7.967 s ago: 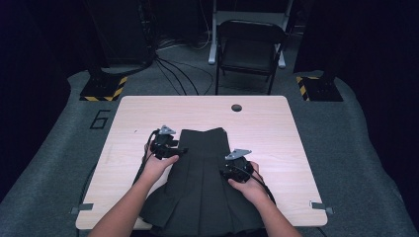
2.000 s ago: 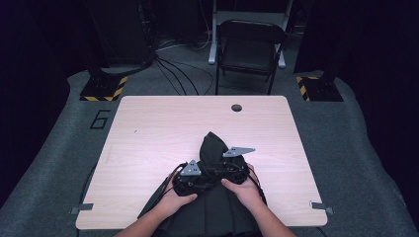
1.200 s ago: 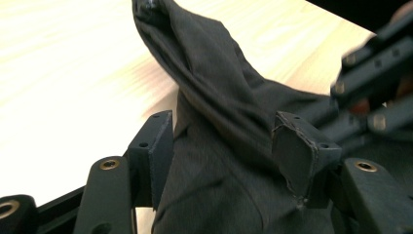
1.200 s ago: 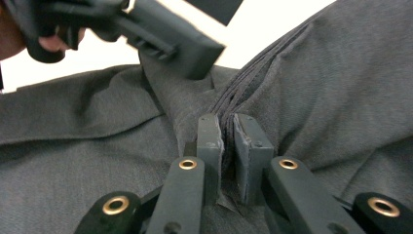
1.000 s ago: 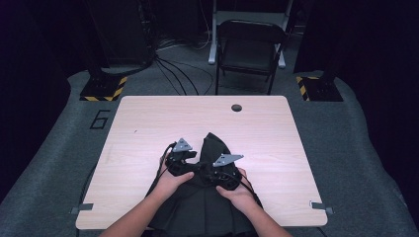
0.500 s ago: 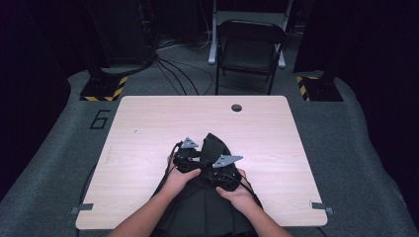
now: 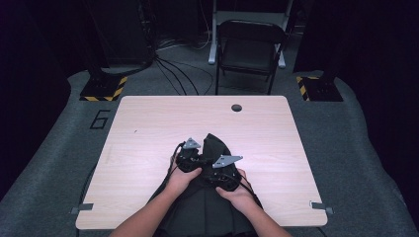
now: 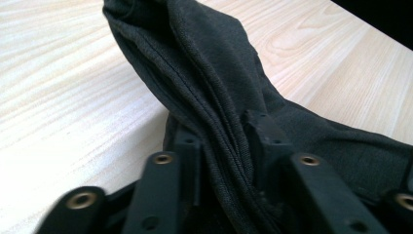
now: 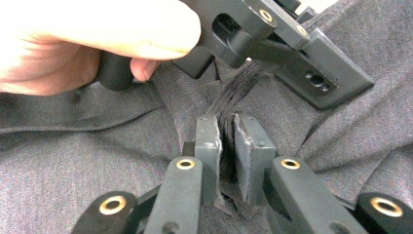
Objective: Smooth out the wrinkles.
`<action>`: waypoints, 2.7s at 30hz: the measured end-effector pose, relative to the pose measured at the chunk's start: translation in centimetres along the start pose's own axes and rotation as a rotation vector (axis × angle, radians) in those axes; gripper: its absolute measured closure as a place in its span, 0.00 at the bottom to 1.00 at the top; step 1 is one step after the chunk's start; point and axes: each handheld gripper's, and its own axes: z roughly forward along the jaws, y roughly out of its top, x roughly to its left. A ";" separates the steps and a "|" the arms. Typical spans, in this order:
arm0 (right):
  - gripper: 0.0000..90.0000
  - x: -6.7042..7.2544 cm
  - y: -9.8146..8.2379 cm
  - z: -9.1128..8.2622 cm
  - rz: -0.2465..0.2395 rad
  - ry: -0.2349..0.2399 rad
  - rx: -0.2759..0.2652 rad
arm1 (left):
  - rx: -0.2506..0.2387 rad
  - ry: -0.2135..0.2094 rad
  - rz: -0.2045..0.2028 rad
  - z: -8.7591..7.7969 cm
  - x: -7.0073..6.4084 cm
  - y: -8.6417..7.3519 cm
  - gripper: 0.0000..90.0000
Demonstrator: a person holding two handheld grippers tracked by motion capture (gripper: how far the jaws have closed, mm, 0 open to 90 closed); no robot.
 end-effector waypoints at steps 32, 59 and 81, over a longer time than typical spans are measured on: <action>0.65 0.9 1.3 -3.0 -0.013 0.011 -0.142 | -0.016 -0.026 0.131 -3.5 0.1 7.7 0.90; 0.66 2.2 -0.6 2.0 -0.133 0.044 0.117 | -0.077 -0.071 0.181 -8.0 -0.3 10.3 0.90; 0.68 1.9 -1.0 2.3 -0.120 0.080 0.120 | -0.107 -0.104 0.187 -9.0 -1.6 9.1 0.89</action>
